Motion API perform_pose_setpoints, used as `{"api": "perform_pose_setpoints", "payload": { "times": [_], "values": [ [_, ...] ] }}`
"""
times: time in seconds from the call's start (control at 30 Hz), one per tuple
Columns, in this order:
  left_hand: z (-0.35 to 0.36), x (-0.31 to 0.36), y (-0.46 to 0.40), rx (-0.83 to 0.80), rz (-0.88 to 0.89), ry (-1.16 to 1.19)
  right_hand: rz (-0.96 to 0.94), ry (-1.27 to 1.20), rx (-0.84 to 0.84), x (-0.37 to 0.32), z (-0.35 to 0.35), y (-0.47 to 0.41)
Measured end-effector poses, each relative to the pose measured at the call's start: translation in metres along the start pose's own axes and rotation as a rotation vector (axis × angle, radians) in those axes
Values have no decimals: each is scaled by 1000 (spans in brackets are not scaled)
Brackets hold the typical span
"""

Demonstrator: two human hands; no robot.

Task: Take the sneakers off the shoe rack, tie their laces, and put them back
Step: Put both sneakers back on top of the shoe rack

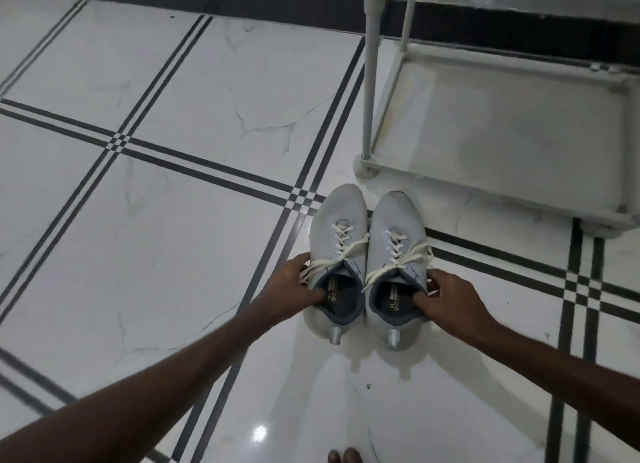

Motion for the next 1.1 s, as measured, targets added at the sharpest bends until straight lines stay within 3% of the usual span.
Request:
{"api": "perform_pose_setpoints", "payload": {
  "times": [0.17,0.63,0.87,1.1],
  "values": [
    [-56,50,70,22,-6,23,-35,-16,-15,-70,-44,62],
    [-251,304,307,232,232,284,-169,-139,246,-305,-270,309],
    [-287,441,329,176,350,282,-155,-196,432,-349,-400,370],
    [-278,579,285,88,403,150,-86,-248,626,-337,-519,365]
  ]
}}
Point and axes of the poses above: each hand's wrist, its own y-axis away from the middle knuckle, its own z-axis out of the palm, x = y × z, the point moved 10 cm from there along -y, towards the middle knuckle, and after that the axes turned 8 degrees about -x, right-handed, at the moved point
